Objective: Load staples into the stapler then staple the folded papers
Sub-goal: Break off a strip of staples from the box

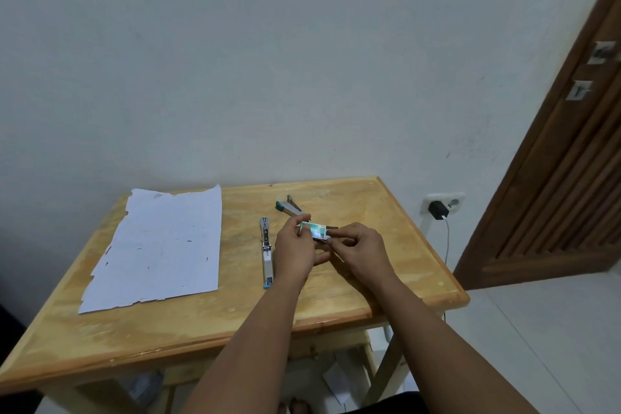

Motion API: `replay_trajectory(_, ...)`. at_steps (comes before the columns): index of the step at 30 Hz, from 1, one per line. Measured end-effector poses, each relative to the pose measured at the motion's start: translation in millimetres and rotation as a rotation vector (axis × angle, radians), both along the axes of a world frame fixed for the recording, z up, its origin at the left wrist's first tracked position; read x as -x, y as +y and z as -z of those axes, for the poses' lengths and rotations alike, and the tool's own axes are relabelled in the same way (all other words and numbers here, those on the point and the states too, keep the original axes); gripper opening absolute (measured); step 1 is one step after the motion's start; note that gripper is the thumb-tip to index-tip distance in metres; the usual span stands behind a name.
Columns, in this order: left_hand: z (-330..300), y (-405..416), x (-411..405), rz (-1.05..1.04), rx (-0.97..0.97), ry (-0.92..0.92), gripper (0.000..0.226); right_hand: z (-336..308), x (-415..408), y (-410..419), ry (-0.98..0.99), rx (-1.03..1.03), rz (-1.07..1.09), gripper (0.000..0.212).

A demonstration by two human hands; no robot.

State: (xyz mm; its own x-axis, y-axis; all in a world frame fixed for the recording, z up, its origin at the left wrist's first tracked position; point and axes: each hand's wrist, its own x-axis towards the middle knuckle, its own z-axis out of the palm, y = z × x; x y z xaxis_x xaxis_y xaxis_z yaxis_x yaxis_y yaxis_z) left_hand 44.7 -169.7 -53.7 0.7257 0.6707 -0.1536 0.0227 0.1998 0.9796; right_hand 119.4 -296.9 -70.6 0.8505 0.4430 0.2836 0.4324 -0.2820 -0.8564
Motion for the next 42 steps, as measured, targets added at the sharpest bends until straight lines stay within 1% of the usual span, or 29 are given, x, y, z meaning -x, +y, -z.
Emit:
replay_trajectory(3,0.9,0.4,-0.3,0.011,-0.006,0.009,0.030,0.5,0.9,0.5,-0.023,0.028,0.017,0.016)
replay_trajectory(8,1.5,-0.1,-2.1,0.019,-0.031,0.020,0.029,-2.5,2.6,0.6,0.052,0.027,0.026,0.008)
replay_trajectory(14,2.9,0.3,-3.5,0.015,-0.026,0.025,0.029,-9.4,5.6,-2.8,0.160,-0.133,0.014,0.007)
replay_trajectory(20,3.4,0.6,-4.4,0.015,-0.009,0.025,0.031,-13.2,2.5,-8.9,0.197,-0.233,0.041,0.010)
replay_trajectory(23,2.9,0.6,-3.9,0.031,0.000,0.025,0.031,-11.0,2.3,-8.8,0.157,-0.227,0.077,0.008)
replay_trajectory(27,2.7,1.4,-4.0,0.037,0.003,0.022,0.031,-6.3,3.8,-2.2,0.049,-0.064,0.097,0.011)
replay_trajectory(29,3.1,1.8,-4.0,0.031,0.005,0.019,0.030,-5.7,4.8,-0.6,0.014,-0.019,0.099,0.015)
replay_trajectory(34,4.0,1.9,-4.3,0.005,-0.022,0.023,0.032,-6.8,8.7,-1.2,-0.042,0.006,0.126,0.015)
replay_trajectory(38,4.6,2.0,-3.5,0.003,-0.033,0.022,0.031,-8.8,11.8,-0.8,-0.044,0.028,0.122,0.013)
replay_trajectory(42,4.9,2.2,-4.3,0.006,-0.027,0.017,0.031,-8.6,9.0,-3.1,-0.063,-0.027,0.106,0.008)
